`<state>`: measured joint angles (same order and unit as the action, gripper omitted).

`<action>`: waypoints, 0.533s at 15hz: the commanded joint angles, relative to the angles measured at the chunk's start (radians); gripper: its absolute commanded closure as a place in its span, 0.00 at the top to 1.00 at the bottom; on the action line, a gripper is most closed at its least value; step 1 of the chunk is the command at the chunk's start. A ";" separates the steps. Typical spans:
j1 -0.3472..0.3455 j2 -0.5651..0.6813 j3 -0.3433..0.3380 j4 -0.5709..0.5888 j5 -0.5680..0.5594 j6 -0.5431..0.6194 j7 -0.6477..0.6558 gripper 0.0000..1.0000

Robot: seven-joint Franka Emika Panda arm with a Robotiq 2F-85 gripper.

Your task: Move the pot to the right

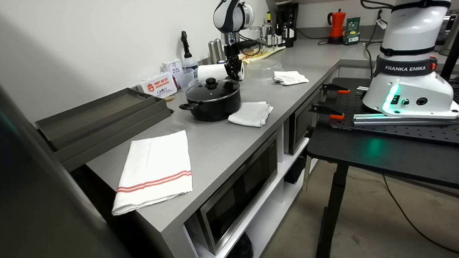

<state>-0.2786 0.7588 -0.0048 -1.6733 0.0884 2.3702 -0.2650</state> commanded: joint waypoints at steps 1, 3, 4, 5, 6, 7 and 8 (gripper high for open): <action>-0.054 -0.062 0.022 -0.084 0.044 0.028 -0.069 0.02; -0.078 -0.071 0.028 -0.098 0.065 0.028 -0.089 0.02; -0.093 -0.075 0.030 -0.102 0.078 0.026 -0.101 0.02; -0.104 -0.078 0.032 -0.106 0.090 0.023 -0.111 0.02; -0.117 -0.080 0.033 -0.107 0.101 0.021 -0.120 0.02; -0.130 -0.081 0.035 -0.109 0.116 0.019 -0.133 0.02; -0.145 -0.083 0.039 -0.109 0.134 0.015 -0.146 0.02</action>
<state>-0.3768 0.7239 0.0127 -1.7386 0.1679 2.3787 -0.3546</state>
